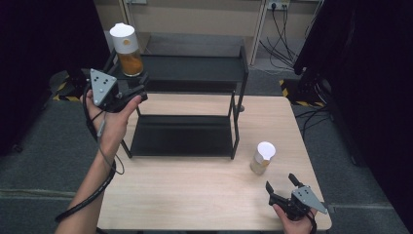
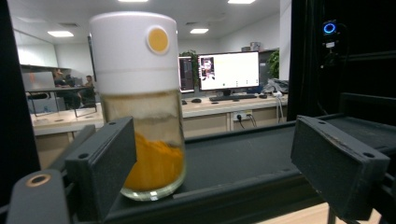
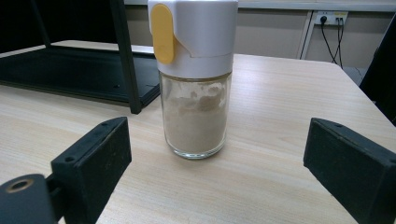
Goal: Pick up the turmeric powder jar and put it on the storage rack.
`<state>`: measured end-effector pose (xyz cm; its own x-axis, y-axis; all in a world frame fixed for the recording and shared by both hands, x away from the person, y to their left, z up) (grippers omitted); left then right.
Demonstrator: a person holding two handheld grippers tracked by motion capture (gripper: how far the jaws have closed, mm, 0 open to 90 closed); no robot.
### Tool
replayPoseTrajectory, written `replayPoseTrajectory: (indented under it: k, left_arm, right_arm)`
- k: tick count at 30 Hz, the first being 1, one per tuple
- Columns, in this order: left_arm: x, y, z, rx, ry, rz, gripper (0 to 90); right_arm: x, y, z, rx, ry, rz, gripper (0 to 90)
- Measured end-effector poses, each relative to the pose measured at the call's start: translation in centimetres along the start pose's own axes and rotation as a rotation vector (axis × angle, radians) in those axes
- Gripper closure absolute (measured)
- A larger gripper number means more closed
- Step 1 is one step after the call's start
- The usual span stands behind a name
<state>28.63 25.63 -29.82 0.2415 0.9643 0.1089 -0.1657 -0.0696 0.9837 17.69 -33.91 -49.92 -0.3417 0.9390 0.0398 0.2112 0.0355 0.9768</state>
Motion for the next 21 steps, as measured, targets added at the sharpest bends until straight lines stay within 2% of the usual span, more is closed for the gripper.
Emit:
replayPoseTrajectory:
  k: [12,21]
  left_arm:
    - [-0.4,-2.2,-0.9,0.023,-0.021,-0.010,13.9]
    - [-0.6,-4.2,-1.7,0.020,-0.026,-0.024,14.0]
  right_arm:
    - [0.0,0.0,0.0,0.000,-0.001,-0.002,7.9]
    - [0.0,0.0,0.0,0.000,-0.001,-0.005,7.9]
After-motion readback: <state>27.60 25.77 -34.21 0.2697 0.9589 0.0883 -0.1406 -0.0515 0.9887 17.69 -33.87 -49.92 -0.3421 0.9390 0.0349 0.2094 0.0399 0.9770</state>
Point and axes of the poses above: each handheld gripper's, and its own axes: z roughly forward along the jaws, y roughly out of its top, x roughly to its left, the point moved 1 cm from there along z, roughly forward along the jaws, and after that the axes turned 4 degrees about z, right-handed, at the moved point
